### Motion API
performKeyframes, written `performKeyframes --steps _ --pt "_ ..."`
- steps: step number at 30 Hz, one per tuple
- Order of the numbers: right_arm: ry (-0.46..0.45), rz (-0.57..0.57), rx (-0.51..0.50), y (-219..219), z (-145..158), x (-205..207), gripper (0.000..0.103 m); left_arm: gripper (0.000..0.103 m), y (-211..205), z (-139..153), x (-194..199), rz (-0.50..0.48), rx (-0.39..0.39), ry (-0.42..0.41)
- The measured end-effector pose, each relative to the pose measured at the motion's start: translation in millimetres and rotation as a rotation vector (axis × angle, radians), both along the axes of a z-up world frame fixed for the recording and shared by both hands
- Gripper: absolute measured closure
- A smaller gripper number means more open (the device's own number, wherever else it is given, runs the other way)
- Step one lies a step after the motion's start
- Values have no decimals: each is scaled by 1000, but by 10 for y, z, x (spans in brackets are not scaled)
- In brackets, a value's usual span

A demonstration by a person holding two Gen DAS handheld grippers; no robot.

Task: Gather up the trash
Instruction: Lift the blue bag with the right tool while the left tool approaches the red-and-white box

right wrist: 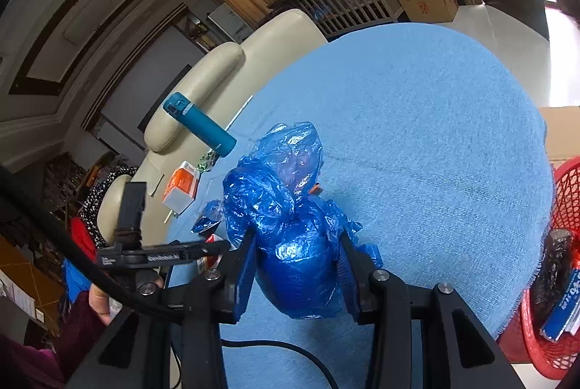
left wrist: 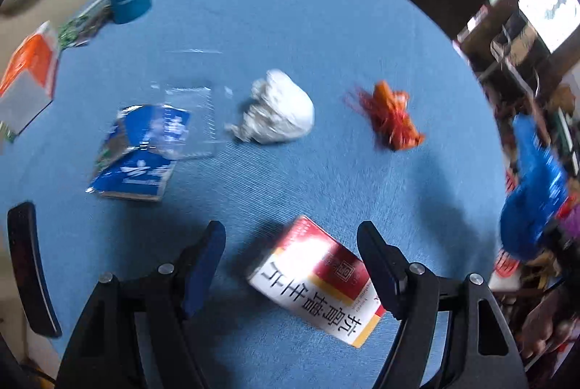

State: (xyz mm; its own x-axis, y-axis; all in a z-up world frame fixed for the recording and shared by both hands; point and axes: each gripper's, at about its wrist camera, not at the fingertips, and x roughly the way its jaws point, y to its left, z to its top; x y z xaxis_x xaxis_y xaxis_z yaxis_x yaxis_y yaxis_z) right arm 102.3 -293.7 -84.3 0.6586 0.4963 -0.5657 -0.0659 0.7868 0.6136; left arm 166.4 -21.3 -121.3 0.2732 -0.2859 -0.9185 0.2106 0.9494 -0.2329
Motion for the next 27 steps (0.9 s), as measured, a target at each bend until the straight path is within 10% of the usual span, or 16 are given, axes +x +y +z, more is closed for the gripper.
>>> performKeyframes --steps 7,14,27 --pt "-6 25 -8 156 -1 -23 59 26 232 64 -230 286 -109 43" --pt "-13 65 -22 253 -20 -34 59 26 20 -35 -233 374 -128 76" --pt "-21 48 8 165 -18 -93 59 40 -255 -69 -352 238 -31 41"
